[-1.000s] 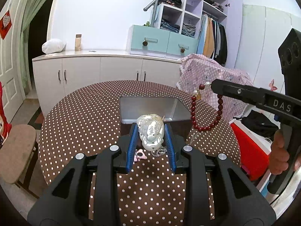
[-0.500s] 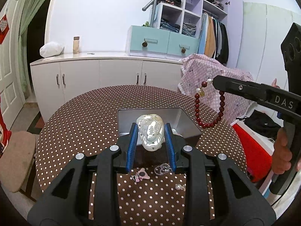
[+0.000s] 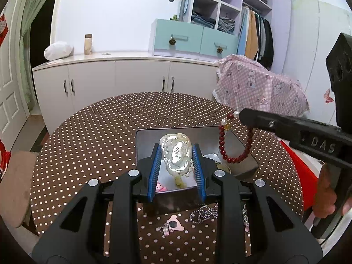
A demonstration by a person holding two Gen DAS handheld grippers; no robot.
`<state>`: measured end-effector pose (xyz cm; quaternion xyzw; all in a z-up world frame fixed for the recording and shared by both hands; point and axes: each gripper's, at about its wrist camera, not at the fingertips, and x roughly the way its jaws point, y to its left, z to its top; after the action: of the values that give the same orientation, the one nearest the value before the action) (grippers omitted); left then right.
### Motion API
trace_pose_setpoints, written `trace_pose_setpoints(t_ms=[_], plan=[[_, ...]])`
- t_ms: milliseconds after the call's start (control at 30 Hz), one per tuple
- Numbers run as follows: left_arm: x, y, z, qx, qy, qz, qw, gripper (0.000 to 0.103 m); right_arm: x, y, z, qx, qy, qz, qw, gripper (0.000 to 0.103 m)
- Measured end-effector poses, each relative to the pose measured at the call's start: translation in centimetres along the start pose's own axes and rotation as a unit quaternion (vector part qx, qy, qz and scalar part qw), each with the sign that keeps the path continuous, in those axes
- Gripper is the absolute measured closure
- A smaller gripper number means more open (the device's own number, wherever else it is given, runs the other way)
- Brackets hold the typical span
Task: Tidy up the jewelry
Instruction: 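Carry the jade pendant necklace over the grey box with both grippers and open them, then withdraw both open grippers from the box to the jewelry pile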
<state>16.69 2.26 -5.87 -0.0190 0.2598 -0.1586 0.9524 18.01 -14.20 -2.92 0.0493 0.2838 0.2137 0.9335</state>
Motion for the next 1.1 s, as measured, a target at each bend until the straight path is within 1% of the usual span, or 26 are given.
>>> trace_pose_setpoints(t_ms=[100, 167, 200, 233, 333, 367, 400, 433, 733, 1100], plan=[[0.6, -0.1, 0.0, 0.0, 0.007, -0.001, 1.0, 0.074, 0.3, -0.5, -0.1, 0.009, 0.011, -0.009, 1.0, 0.094], [0.9, -0.2, 0.1, 0.001, 0.01, 0.001, 0.9999, 0.074, 0.0, -0.8, -0.2, 0.01, 0.011, -0.014, 1.0, 0.084], [1.0, -0.3, 0.1, 0.001, 0.01, 0.002, 0.9999, 0.074, -0.1, -0.9, -0.2, 0.009, 0.009, -0.017, 1.0, 0.074], [1.0, -0.3, 0.1, 0.002, 0.01, 0.003, 0.9999, 0.074, -0.4, -1.0, -0.2, 0.006, 0.004, -0.025, 1.0, 0.066], [0.8, -0.4, 0.2, 0.004, 0.006, 0.004, 1.0, 0.073, -0.9, -1.4, -0.3, 0.004, 0.0, -0.03, 1.0, 0.059], [0.8, -0.4, 0.3, 0.005, 0.006, 0.005, 1.0, 0.063, -1.0, -1.6, -0.3, 0.006, -0.001, -0.031, 0.999, 0.057], [0.8, -0.5, 0.3, 0.005, 0.005, 0.007, 0.9999, 0.058, -0.9, -1.8, -0.3, 0.007, 0.0, -0.033, 0.999, 0.055], [0.8, -0.6, 0.3, 0.006, 0.003, 0.009, 0.9999, 0.053, -1.0, -1.9, -0.4, 0.009, 0.0, -0.035, 0.999, 0.054], [-0.2, -0.6, 0.1, 0.008, -0.006, 0.016, 0.9998, 0.052, -1.4, -2.6, -1.3, 0.017, 0.01, -0.042, 0.999, 0.051], [-2.3, -0.9, -0.7, 0.012, -0.014, 0.025, 0.9995, 0.05, -2.9, -1.7, -2.1, 0.011, 0.004, -0.044, 0.999, 0.049]])
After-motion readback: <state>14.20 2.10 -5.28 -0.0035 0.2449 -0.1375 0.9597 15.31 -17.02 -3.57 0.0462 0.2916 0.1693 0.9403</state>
